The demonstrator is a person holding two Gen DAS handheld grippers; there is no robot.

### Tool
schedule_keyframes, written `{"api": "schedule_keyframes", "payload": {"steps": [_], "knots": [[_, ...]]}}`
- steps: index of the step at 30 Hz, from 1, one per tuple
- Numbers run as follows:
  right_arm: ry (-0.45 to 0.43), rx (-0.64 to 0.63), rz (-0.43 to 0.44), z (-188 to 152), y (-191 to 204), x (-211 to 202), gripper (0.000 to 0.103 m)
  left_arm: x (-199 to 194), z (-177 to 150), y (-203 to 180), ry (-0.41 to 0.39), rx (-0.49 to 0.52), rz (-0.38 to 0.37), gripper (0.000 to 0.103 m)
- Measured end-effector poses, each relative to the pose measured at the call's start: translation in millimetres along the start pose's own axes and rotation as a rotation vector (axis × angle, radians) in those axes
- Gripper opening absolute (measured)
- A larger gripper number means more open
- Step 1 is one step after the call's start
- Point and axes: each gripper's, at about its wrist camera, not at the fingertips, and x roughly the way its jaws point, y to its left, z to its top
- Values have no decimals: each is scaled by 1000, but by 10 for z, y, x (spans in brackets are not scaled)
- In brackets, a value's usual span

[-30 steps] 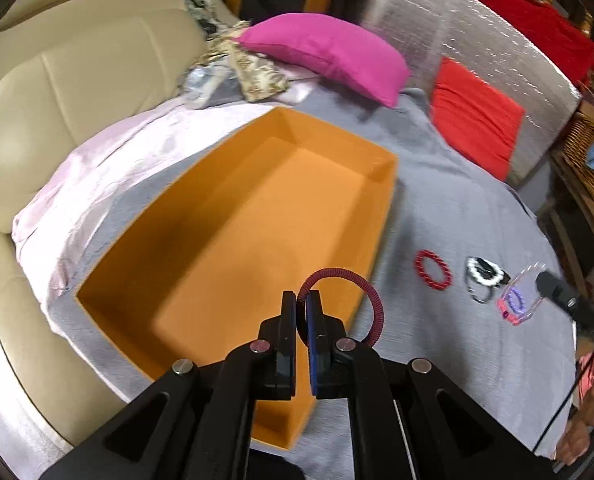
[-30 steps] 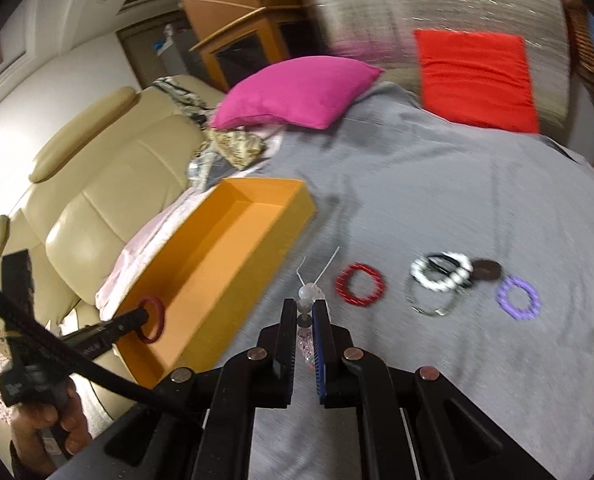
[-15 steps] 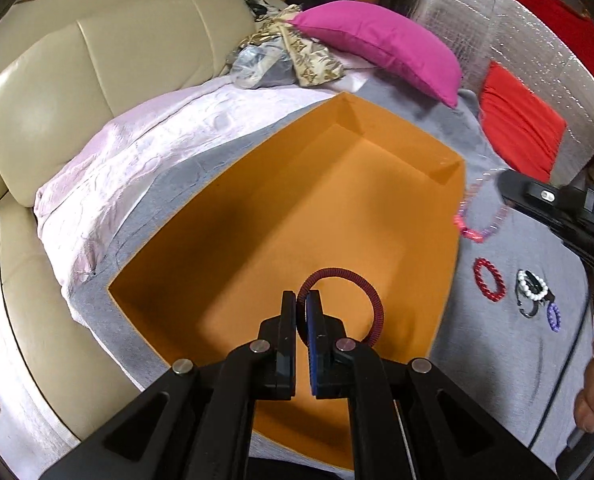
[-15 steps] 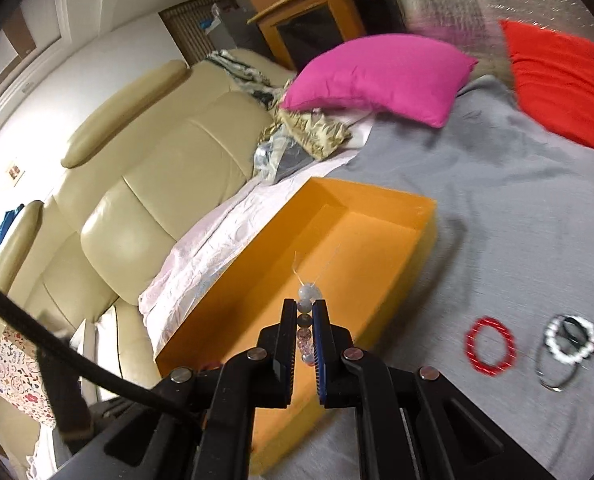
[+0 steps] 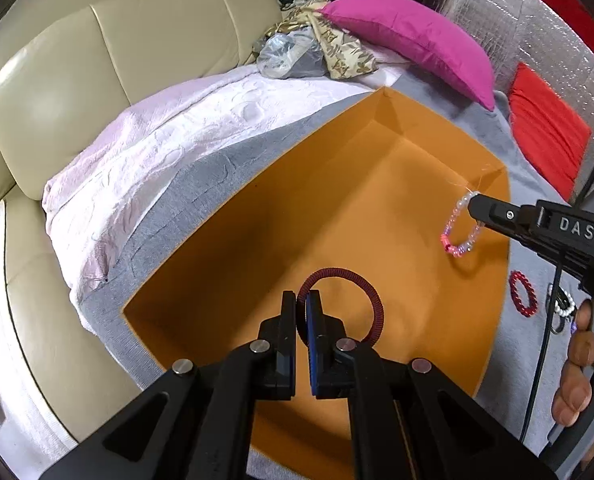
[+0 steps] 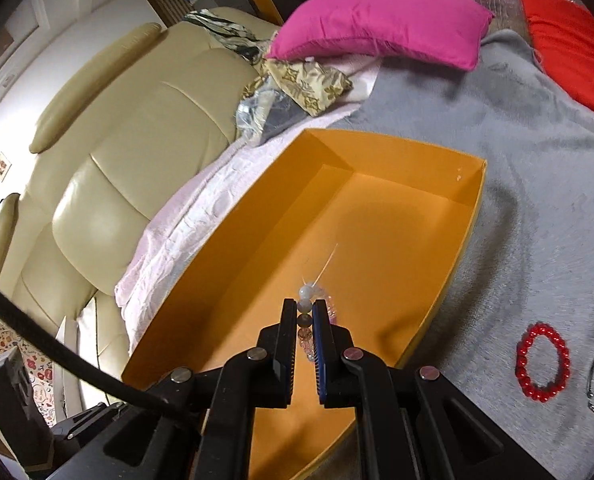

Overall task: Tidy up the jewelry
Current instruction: 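Carry the dark red ring with the left tool and pink bracelet with the right tool into the orange box, then open the left tool and right tool to drop both bracelets in the box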

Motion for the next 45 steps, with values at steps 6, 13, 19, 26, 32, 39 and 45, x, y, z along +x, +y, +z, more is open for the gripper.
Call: {"api": "schedule_keyframes", "payload": {"steps": [6, 13, 19, 26, 32, 39, 45], "knots": [[23, 7, -12, -19, -23, 125, 9, 143, 35, 4, 19, -2, 22, 5], [50, 17, -13, -30, -83, 216, 9, 170, 31, 36, 22, -1, 33, 5], [64, 15, -30, -23, -74, 260, 10, 220, 25, 37, 46, 8, 38, 21], [55, 27, -16, -22, -93, 216, 16, 121, 16, 81, 11, -10, 32, 51], [-3, 40, 6, -53, -148, -56, 16, -5, 19, 57, -18, -14, 23, 52], [-49, -10, -50, -268, -219, -377, 59, -138, -50, -88, -29, 7, 30, 54], [-113, -51, -108, -560, -332, -769, 83, -339, -64, -263, -78, 45, 47, 65]]}}
